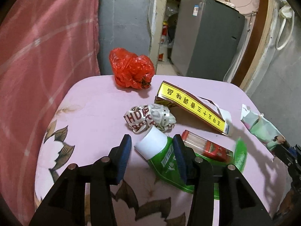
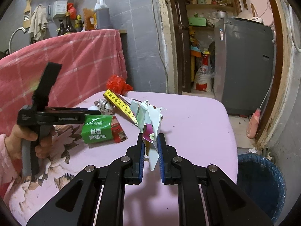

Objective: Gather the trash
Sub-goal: 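Carry the green tube and paper over the blue bin and open both grippers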

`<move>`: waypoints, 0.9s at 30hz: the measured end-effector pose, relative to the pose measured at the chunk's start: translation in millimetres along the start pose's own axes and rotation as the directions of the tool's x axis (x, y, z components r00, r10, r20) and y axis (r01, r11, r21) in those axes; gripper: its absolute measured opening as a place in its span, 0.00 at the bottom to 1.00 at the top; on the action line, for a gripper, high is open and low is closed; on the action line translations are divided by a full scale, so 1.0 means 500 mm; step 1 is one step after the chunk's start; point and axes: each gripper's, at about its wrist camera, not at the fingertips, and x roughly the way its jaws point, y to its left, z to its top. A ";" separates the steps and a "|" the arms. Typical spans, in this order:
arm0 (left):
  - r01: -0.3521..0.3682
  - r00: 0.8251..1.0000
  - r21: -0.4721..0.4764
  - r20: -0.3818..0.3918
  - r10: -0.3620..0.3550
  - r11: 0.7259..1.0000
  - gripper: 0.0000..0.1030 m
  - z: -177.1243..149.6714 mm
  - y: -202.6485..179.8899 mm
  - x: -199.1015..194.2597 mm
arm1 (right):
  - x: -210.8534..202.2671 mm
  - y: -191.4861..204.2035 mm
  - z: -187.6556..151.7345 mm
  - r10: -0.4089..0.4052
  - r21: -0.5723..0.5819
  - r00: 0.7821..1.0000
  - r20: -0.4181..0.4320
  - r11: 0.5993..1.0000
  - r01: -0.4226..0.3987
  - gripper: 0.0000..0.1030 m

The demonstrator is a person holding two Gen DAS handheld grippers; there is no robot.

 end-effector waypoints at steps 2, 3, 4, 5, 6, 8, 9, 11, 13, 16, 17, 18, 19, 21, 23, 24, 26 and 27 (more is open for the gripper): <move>0.009 1.000 0.031 -0.009 -0.009 0.999 0.39 0.003 0.000 0.008 | 0.001 -0.001 0.000 0.000 0.001 1.000 0.001 1.000 0.000 0.11; 0.014 1.000 0.044 -0.018 -0.013 0.999 0.39 0.003 -0.002 0.010 | 0.002 -0.002 0.001 0.002 0.002 1.000 0.001 1.000 -0.002 0.11; 0.020 0.999 0.061 -0.032 -0.018 0.998 0.39 0.001 -0.005 0.015 | 0.001 -0.001 0.001 0.002 0.003 1.000 0.000 1.000 -0.002 0.11; 0.019 0.999 0.076 -0.031 -0.017 0.997 0.39 -0.001 -0.009 0.018 | 0.002 -0.002 0.001 0.002 0.007 1.000 -0.001 1.000 -0.002 0.11; 0.021 1.000 0.085 -0.022 -0.020 0.996 0.39 -0.001 -0.011 0.017 | 0.003 -0.003 0.001 0.003 0.010 1.000 -0.002 1.000 -0.003 0.11; 0.036 0.999 0.082 -0.023 -0.034 0.996 0.37 -0.001 -0.010 0.020 | 0.004 -0.005 0.002 0.005 0.015 1.000 -0.003 1.000 -0.005 0.11; 0.038 0.999 0.080 -0.020 -0.036 0.996 0.37 -0.002 -0.010 0.019 | 0.003 -0.004 0.002 0.005 0.014 1.000 -0.002 1.000 -0.005 0.11; 0.043 0.999 0.086 -0.015 -0.042 0.995 0.36 -0.005 -0.009 0.016 | 0.004 -0.006 0.002 0.005 0.012 1.000 -0.001 1.000 -0.005 0.11; 0.049 0.999 0.098 -0.009 -0.049 0.994 0.35 -0.011 -0.013 0.009 | 0.005 -0.007 0.003 0.004 0.011 1.000 -0.002 1.000 -0.004 0.11; 0.051 0.999 0.107 0.000 -0.052 0.993 0.34 -0.023 -0.028 -0.005 | 0.004 -0.009 0.002 -0.001 0.014 1.000 -0.002 1.000 0.001 0.11; 0.057 0.998 0.105 0.007 -0.058 0.993 0.34 -0.027 -0.031 -0.010 | 0.002 -0.010 0.001 -0.005 0.015 1.000 0.001 1.000 0.005 0.11; 0.061 0.998 0.107 0.014 -0.063 0.992 0.33 -0.032 -0.035 -0.017 | -0.001 -0.009 0.000 -0.011 0.014 1.000 0.005 1.000 0.011 0.11; 0.059 0.998 0.113 0.023 -0.062 0.992 0.33 -0.037 -0.041 -0.022 | -0.004 -0.010 -0.001 -0.020 0.011 1.000 0.011 1.000 0.020 0.11; 0.055 0.997 0.129 0.038 -0.060 0.990 0.33 -0.048 -0.058 -0.037 | -0.011 -0.013 -0.005 -0.040 0.004 0.999 0.025 0.999 0.039 0.11; 0.055 0.996 0.142 0.055 -0.064 0.988 0.32 -0.053 -0.077 -0.052 | -0.020 -0.017 -0.006 -0.057 0.005 0.998 0.041 0.998 0.057 0.11; 0.053 0.996 0.150 0.069 -0.064 0.987 0.32 -0.055 -0.084 -0.058 | -0.025 -0.020 -0.007 -0.064 0.007 0.997 0.050 0.998 0.064 0.11; 0.056 0.993 0.168 0.091 -0.071 0.984 0.32 -0.057 -0.104 -0.069 | -0.037 -0.026 -0.008 -0.084 0.009 0.994 0.068 0.996 0.083 0.11; 0.054 0.992 0.181 0.102 -0.074 0.982 0.32 -0.060 -0.120 -0.076 | -0.041 -0.028 -0.008 -0.091 0.012 0.993 0.076 0.996 0.090 0.11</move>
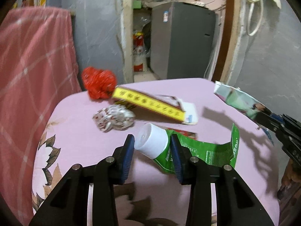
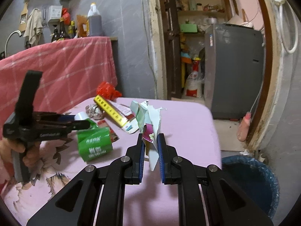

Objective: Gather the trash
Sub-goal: 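Carry the green tube and paper over the blue bin and open both grippers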

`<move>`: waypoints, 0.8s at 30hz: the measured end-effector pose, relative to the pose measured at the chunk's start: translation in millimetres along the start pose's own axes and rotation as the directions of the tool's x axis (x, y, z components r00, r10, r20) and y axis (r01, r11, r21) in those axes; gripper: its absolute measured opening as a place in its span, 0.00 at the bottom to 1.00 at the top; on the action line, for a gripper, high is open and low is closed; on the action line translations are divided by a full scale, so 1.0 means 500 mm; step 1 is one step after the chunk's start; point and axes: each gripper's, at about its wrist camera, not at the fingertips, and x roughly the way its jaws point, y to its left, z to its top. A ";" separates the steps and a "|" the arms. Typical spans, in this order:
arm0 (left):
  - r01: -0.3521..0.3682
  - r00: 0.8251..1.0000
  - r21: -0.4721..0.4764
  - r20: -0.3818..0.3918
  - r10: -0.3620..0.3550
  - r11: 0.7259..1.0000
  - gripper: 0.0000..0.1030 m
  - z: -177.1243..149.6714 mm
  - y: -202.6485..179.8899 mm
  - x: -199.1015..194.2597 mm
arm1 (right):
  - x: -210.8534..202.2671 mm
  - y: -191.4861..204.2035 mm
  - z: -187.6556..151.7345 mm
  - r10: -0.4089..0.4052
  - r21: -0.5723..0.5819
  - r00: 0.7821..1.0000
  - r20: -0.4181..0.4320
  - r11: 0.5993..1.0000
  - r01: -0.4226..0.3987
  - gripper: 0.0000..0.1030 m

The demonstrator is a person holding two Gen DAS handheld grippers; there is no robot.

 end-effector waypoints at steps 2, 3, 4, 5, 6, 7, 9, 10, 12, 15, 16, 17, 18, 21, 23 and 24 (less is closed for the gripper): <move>0.001 1.000 0.019 0.021 -0.002 1.000 0.32 0.006 -0.025 -0.009 | -0.012 -0.010 0.001 -0.017 0.009 1.000 0.017 1.000 0.017 0.11; 0.005 1.000 0.023 0.028 -0.005 1.000 0.32 0.010 -0.030 -0.010 | -0.017 -0.014 0.002 -0.027 0.012 0.999 0.026 1.000 0.026 0.11; 0.010 0.999 0.027 0.036 -0.011 1.000 0.32 0.013 -0.042 -0.012 | -0.024 -0.018 0.003 -0.039 0.014 0.999 0.035 0.999 0.038 0.11; 0.016 0.999 0.028 0.044 -0.018 0.999 0.32 0.016 -0.056 -0.015 | -0.033 -0.024 0.004 -0.053 0.016 0.997 0.047 0.998 0.052 0.11; 0.024 0.998 0.029 0.054 -0.026 0.999 0.32 0.022 -0.074 -0.016 | -0.040 -0.031 0.004 -0.062 0.020 0.997 0.055 0.998 0.061 0.11; 0.027 0.998 0.034 0.060 -0.029 0.999 0.32 0.027 -0.088 -0.014 | -0.047 -0.038 0.004 -0.070 0.026 0.996 0.060 0.997 0.069 0.11; 0.030 0.997 0.044 0.070 -0.033 0.999 0.32 0.034 -0.116 -0.009 | -0.063 -0.055 0.002 -0.097 0.038 0.993 0.074 0.995 0.095 0.11; 0.033 0.997 0.047 0.073 -0.037 0.998 0.32 0.037 -0.130 -0.006 | -0.072 -0.065 0.001 -0.113 0.044 0.990 0.080 0.993 0.110 0.11; 0.043 0.996 0.049 0.079 -0.047 0.998 0.32 0.044 -0.160 0.003 | -0.087 -0.082 -0.002 -0.143 0.053 0.986 0.091 0.989 0.138 0.11; 0.069 0.994 0.067 0.079 -0.074 0.995 0.32 0.055 -0.204 0.020 | -0.116 -0.113 -0.011 -0.197 0.062 0.975 0.104 0.980 0.191 0.11; 0.073 0.994 0.075 0.080 -0.079 0.995 0.32 0.056 -0.214 0.025 | -0.126 -0.126 -0.014 -0.214 0.069 0.971 0.107 0.976 0.208 0.11; 0.078 0.993 0.086 0.082 -0.085 0.993 0.32 0.057 -0.230 0.030 | -0.135 -0.141 -0.019 -0.231 0.079 0.967 0.107 0.971 0.224 0.11; 0.086 0.992 0.097 0.082 -0.094 0.992 0.32 0.058 -0.247 0.037 | -0.144 -0.157 -0.024 -0.247 0.089 0.964 0.104 0.967 0.238 0.11; 0.113 0.989 0.111 0.079 -0.122 0.987 0.32 0.061 -0.297 0.054 | -0.169 -0.204 -0.044 -0.292 0.119 0.952 0.090 0.952 0.281 0.11; 0.130 0.987 0.113 0.075 -0.139 0.985 0.32 0.063 -0.336 0.066 | -0.184 -0.233 -0.060 -0.319 0.138 0.945 0.078 0.942 0.307 0.11; 0.136 0.987 0.111 0.073 -0.145 0.985 0.32 0.062 -0.351 0.072 | -0.190 -0.246 -0.069 -0.331 0.146 0.941 0.070 0.937 0.318 0.11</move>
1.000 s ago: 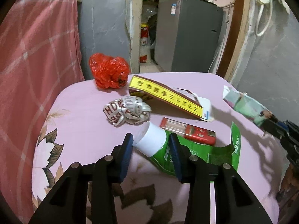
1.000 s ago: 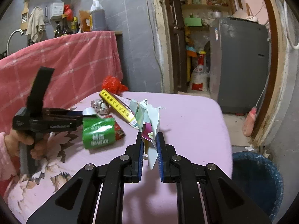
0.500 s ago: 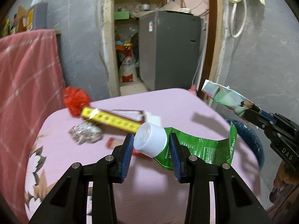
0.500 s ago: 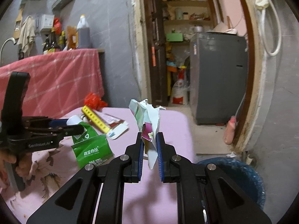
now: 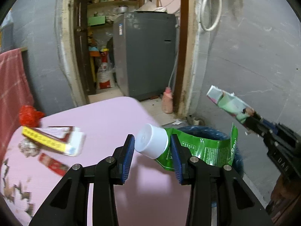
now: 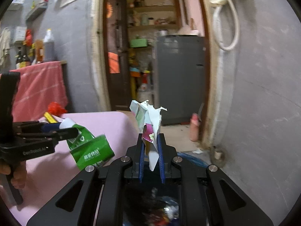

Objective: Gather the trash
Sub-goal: 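Carry the green tube and paper over the blue bin and open both grippers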

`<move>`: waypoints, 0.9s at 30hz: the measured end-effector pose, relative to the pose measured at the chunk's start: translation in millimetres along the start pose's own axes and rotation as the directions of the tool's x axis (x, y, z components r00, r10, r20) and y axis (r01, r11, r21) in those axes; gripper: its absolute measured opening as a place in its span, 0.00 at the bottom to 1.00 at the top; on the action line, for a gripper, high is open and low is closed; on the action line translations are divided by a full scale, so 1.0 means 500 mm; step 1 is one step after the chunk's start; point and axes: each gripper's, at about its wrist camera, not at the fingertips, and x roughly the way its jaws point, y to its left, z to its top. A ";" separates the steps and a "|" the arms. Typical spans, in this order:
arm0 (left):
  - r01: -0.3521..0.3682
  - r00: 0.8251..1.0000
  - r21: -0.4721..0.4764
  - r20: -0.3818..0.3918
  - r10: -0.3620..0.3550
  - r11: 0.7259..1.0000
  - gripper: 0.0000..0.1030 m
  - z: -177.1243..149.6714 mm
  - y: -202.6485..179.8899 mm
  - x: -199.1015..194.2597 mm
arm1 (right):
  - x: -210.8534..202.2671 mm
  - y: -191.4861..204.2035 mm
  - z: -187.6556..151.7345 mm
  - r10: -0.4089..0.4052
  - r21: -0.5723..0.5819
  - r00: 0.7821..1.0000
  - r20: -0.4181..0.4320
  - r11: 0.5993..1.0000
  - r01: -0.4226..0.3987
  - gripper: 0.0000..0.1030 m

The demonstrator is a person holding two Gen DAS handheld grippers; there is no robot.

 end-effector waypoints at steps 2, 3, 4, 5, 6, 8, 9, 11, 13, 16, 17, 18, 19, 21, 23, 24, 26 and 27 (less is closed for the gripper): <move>0.009 1.000 -0.008 -0.004 -0.009 1.000 0.32 0.002 -0.027 0.015 | -0.002 -0.032 -0.013 -0.026 0.020 1.000 -0.015 0.999 0.026 0.11; 0.012 1.000 -0.012 -0.005 -0.012 1.000 0.32 0.004 -0.033 0.018 | -0.003 -0.046 -0.019 -0.037 0.027 0.999 -0.021 0.999 0.038 0.11; 0.018 1.000 -0.016 -0.008 -0.018 1.000 0.32 0.005 -0.046 0.026 | -0.004 -0.058 -0.024 -0.049 0.033 0.998 -0.027 0.998 0.050 0.11; 0.017 1.000 -0.022 -0.013 -0.017 1.000 0.32 0.006 -0.060 0.035 | -0.004 -0.071 -0.030 -0.058 0.041 0.998 -0.034 0.997 0.060 0.11; 0.014 1.000 -0.025 -0.018 -0.014 1.000 0.32 0.007 -0.070 0.044 | -0.003 -0.083 -0.035 -0.066 0.050 0.997 -0.041 0.996 0.068 0.11; 0.002 1.000 -0.034 -0.031 -0.003 0.999 0.32 0.009 -0.090 0.059 | 0.000 -0.101 -0.043 -0.078 0.062 0.995 -0.060 0.995 0.081 0.11; 0.001 0.999 -0.038 -0.037 -0.002 0.999 0.32 0.010 -0.097 0.064 | 0.003 -0.110 -0.048 -0.083 0.066 0.994 -0.069 0.994 0.088 0.11; -0.005 0.998 -0.040 -0.060 0.003 0.999 0.32 0.012 -0.114 0.082 | 0.008 -0.126 -0.056 -0.086 0.082 0.992 -0.088 0.992 0.093 0.11; -0.010 0.997 -0.036 -0.074 0.007 0.999 0.32 0.012 -0.125 0.094 | 0.014 -0.138 -0.060 -0.083 0.098 0.991 -0.107 0.991 0.094 0.12; -0.017 0.994 -0.039 -0.107 0.013 0.999 0.32 0.010 -0.137 0.117 | 0.025 -0.151 -0.064 -0.076 0.116 0.988 -0.133 0.989 0.092 0.12; -0.019 0.993 -0.039 -0.114 0.014 0.999 0.32 0.006 -0.140 0.118 | 0.029 -0.154 -0.066 -0.070 0.124 0.988 -0.140 0.988 0.088 0.12; -0.023 0.992 -0.040 -0.124 0.018 0.999 0.32 0.003 -0.145 0.123 | 0.030 -0.157 -0.068 -0.069 0.128 0.987 -0.145 0.988 0.088 0.12; -0.024 0.990 -0.042 -0.137 0.018 0.999 0.33 0.002 -0.145 0.130 | 0.034 -0.159 -0.070 -0.064 0.131 0.986 -0.152 0.988 0.085 0.13; -0.022 0.988 -0.047 -0.155 0.015 0.999 0.33 -0.003 -0.149 0.139 | 0.042 -0.159 -0.072 -0.056 0.135 0.985 -0.164 0.988 0.079 0.14; -0.018 0.985 -0.054 -0.173 0.008 0.998 0.33 -0.009 -0.146 0.145 | 0.048 -0.159 -0.074 -0.054 0.133 0.983 -0.175 0.988 0.078 0.15; -0.018 0.985 -0.056 -0.174 0.008 0.998 0.33 -0.011 -0.143 0.144 | 0.050 -0.158 -0.076 -0.051 0.133 0.982 -0.180 0.988 0.075 0.16; -0.007 0.984 -0.062 -0.181 -0.004 0.998 0.33 -0.014 -0.139 0.146 | 0.053 -0.157 -0.077 -0.049 0.133 0.981 -0.187 0.988 0.074 0.17; -0.002 0.984 -0.067 -0.179 -0.010 0.998 0.33 -0.016 -0.139 0.140 | 0.054 -0.157 -0.077 -0.045 0.135 0.981 -0.187 0.988 0.071 0.17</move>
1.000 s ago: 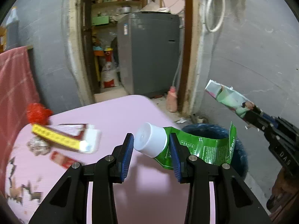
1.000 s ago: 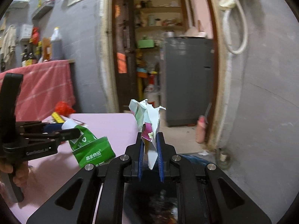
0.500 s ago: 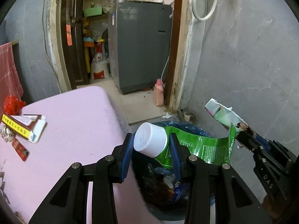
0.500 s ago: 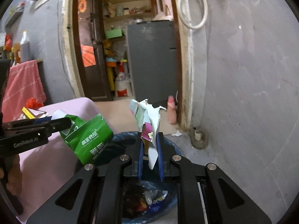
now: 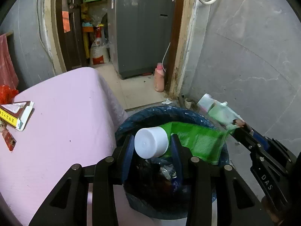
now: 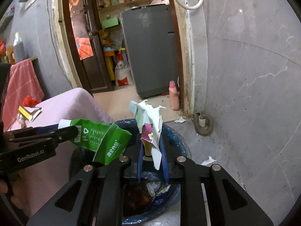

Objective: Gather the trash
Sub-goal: 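Carry the green tube and paper over the blue bin and open both grippers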

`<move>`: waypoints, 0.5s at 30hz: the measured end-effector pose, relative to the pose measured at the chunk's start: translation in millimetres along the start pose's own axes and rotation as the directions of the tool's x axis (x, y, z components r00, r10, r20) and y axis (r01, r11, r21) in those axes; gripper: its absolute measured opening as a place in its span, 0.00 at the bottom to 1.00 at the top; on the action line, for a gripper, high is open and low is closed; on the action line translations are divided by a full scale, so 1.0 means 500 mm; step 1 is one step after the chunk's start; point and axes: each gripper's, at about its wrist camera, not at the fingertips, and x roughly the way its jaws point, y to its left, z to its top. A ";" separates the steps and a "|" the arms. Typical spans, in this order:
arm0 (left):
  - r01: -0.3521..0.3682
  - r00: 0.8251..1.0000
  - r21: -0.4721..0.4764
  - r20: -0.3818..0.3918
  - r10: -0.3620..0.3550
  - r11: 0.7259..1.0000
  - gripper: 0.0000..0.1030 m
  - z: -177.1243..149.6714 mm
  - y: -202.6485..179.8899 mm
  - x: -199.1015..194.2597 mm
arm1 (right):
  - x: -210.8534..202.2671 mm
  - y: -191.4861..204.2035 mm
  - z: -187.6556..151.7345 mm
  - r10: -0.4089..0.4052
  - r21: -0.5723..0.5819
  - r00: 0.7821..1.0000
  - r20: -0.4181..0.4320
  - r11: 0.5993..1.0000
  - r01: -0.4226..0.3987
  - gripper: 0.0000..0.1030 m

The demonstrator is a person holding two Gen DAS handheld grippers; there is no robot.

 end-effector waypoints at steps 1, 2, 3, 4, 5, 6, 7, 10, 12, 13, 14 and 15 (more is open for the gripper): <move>0.006 1.000 -0.008 0.009 -0.006 1.000 0.33 0.000 0.005 -0.004 | 0.000 0.000 0.000 0.002 0.001 1.000 -0.001 1.000 -0.002 0.20; 0.010 1.000 -0.015 0.015 -0.010 1.000 0.34 0.001 0.008 -0.008 | 0.000 0.001 0.002 0.003 0.001 1.000 -0.001 1.000 -0.003 0.22; 0.014 1.000 -0.020 0.019 -0.014 1.000 0.35 0.002 0.009 -0.012 | -0.001 0.001 0.002 0.005 0.000 1.000 0.000 1.000 -0.005 0.22; 0.020 0.999 -0.030 0.029 -0.019 0.999 0.37 0.005 0.015 -0.018 | -0.001 0.001 0.003 0.004 -0.001 1.000 0.002 1.000 -0.004 0.23; 0.020 0.999 -0.036 0.037 -0.018 0.999 0.39 0.008 0.018 -0.023 | -0.001 0.002 0.003 0.004 -0.002 1.000 0.004 1.000 -0.004 0.23; 0.021 0.999 -0.047 0.051 -0.018 0.999 0.39 0.010 0.020 -0.031 | -0.003 0.002 0.005 0.004 -0.001 1.000 0.008 1.000 -0.004 0.23; 0.028 0.998 -0.057 0.066 -0.024 0.998 0.39 0.013 0.026 -0.039 | -0.007 0.003 0.008 0.005 0.001 1.000 0.018 1.000 -0.006 0.23; 0.027 0.993 -0.089 0.120 -0.016 0.996 0.45 0.022 0.049 -0.070 | -0.020 0.011 0.017 0.003 -0.001 0.999 0.051 1.000 -0.003 0.26; 0.027 0.988 -0.107 0.152 -0.010 0.994 0.49 0.027 0.061 -0.091 | -0.032 0.019 0.027 0.005 -0.004 0.997 0.082 1.000 -0.005 0.26; 0.025 0.985 -0.117 0.173 -0.005 0.993 0.50 0.029 0.070 -0.105 | -0.040 0.023 0.033 0.007 -0.005 0.995 0.098 1.000 -0.007 0.27; 0.022 0.981 -0.127 0.193 0.003 0.992 0.52 0.032 0.079 -0.118 | -0.048 0.030 0.039 0.010 -0.008 0.993 0.118 1.000 -0.009 0.28; 0.020 0.979 -0.132 0.204 0.008 0.991 0.53 0.034 0.083 -0.127 | -0.056 0.035 0.044 0.013 -0.011 0.990 0.137 1.000 -0.012 0.29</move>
